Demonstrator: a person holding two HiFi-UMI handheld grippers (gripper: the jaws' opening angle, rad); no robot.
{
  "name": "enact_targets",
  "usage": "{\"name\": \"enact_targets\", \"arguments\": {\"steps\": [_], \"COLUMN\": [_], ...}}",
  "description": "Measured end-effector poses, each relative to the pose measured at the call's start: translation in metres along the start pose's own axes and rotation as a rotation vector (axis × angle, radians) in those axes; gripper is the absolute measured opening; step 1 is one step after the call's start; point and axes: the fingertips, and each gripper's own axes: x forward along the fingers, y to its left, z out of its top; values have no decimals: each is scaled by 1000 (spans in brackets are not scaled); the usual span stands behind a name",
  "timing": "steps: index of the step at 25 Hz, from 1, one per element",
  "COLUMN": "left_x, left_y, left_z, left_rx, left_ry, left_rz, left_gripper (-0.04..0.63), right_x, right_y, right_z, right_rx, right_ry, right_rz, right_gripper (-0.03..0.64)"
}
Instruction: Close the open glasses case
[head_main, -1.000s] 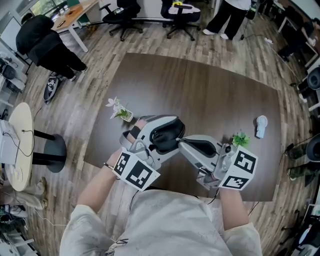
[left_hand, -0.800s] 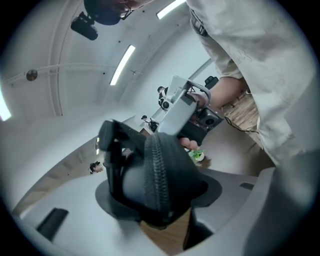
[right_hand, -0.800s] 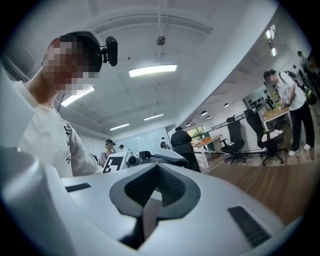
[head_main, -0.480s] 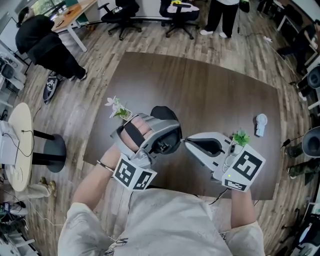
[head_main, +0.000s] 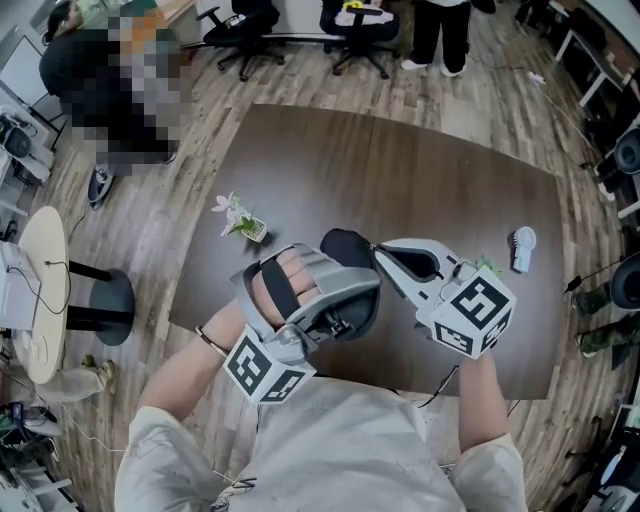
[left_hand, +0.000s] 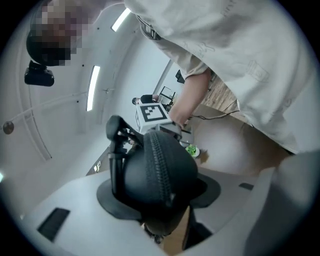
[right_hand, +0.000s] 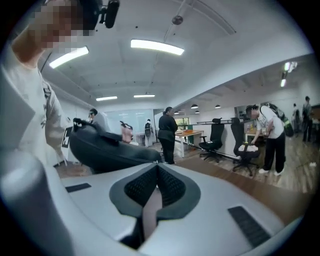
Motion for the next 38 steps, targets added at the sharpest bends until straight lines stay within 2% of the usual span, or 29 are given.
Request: {"name": "enact_targets", "arguments": {"steps": [4, 7, 10, 12, 14, 18, 24, 26, 29, 32, 35, 38], "left_x": [-4, -5, -1, 3, 7, 14, 45, 56, 62, 63, 66, 71], "left_y": [14, 18, 11, 2, -4, -9, 0, -2, 1, 5, 1, -2], "left_z": [-4, -24, -46, -57, -62, -65, -66, -63, -56, -53, -50, -51], "left_rx": [-112, -192, -326, -415, -476, -537, -615, -657, -777, -840, -856, -813], "left_ry": [-39, 21, 89, 122, 142, 174, 234, 241, 191, 159, 181, 216], "left_rz": [61, 90, 49, 1, -31, -60, -3, 13, 31, 32, -2, 12], "left_gripper": [246, 254, 307, 368, 395, 424, 434, 438, 439, 436, 454, 470], "right_x": [-10, -21, -33, -38, -42, -46, -42, -40, -38, -36, -36, -32], "right_y": [-8, -14, -25, -30, -32, -32, -24, -17, -7, -2, 1, 7], "right_z": [8, 21, 31, 36, 40, 43, 46, 47, 45, 41, 39, 38], "right_rx": [79, 102, 127, 131, 127, 95, 9, -10, -12, 3, -33, -73], "right_ry": [-78, -136, -190, -212, -224, -220, -198, -190, -181, -183, -168, -131], "right_rz": [-12, -39, -94, -128, -157, -221, -300, -302, -276, -236, -239, -223], "right_gripper": [0, 0, 0, 0, 0, 0, 0, 0, 0, 0, 2, 2]}}
